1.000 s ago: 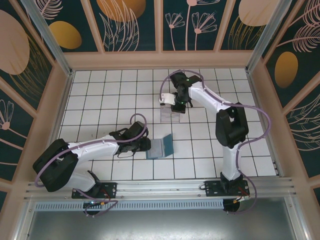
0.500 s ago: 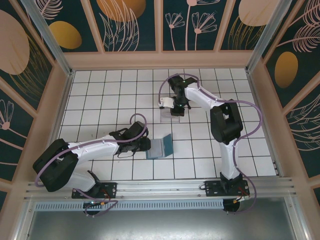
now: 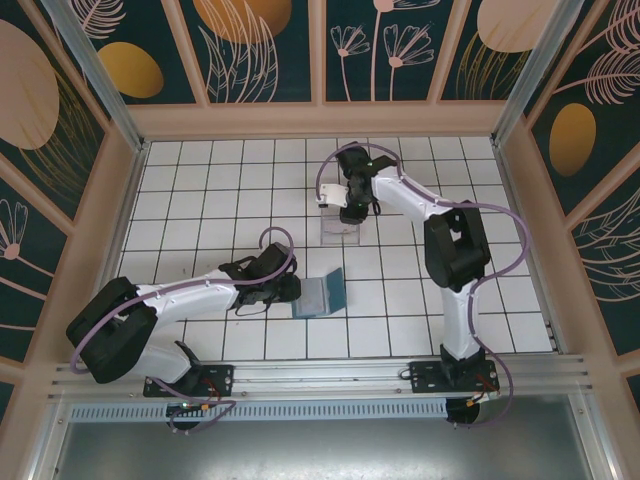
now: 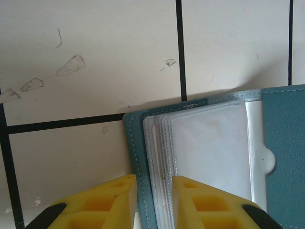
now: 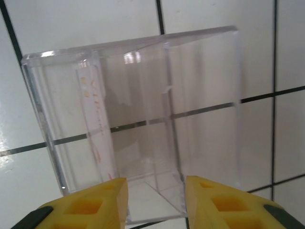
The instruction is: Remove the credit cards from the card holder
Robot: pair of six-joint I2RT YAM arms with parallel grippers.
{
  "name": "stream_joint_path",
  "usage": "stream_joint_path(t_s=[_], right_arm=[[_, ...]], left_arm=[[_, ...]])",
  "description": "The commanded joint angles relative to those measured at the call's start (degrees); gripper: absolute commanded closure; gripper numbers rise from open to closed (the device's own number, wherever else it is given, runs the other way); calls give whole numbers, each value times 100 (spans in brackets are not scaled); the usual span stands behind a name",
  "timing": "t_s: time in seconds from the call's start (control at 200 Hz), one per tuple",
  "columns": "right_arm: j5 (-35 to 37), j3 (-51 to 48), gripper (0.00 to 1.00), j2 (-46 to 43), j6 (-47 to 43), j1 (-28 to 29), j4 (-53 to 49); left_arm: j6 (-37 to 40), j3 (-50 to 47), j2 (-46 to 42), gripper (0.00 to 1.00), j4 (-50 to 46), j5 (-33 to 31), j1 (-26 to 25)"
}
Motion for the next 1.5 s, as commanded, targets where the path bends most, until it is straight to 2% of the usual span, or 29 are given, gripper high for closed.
stream_joint_path(t_s=[0.0,0.17,0.31,0.5,0.606,0.696,0.796,0.936,1.076,1.226,1.496], right_arm=[[224,-114,62,-458,180,129,332],[22,-361,62,-883,713,219,472],[-135,-610,62,-1222,1909,333,702],[-256,-1231,60,-1835,4626,654,1277],[-388,-1542,66,-2048,6239,826,1286],[-170,-1866,72,-2219,7594,948,1191],[-574,-2322,73,-2427,8574,1135,1211],[-584,-2618,71,-2490,9200,1627,1071],[-1172,-2828,70,-2356,9494,1983,1390],[-1375,-2767,68,-1894,9597,2281,1511],[-1852,-2664,61,-1193,9679,2503,2022]], left_arm=[[-1,78,45,73,-128,-92,10],[30,100,51,72,-153,-205,8],[30,102,56,73,-141,-264,63],[51,8,-52,73,42,-61,356],[120,-4,-77,73,117,88,562],[176,6,-94,74,129,192,691],[198,-37,-138,76,196,326,837],[200,-113,-171,77,271,498,1027],[190,-168,-195,78,340,599,1148],[120,-259,-462,79,145,171,1269],[23,-624,-977,78,29,69,1488]])
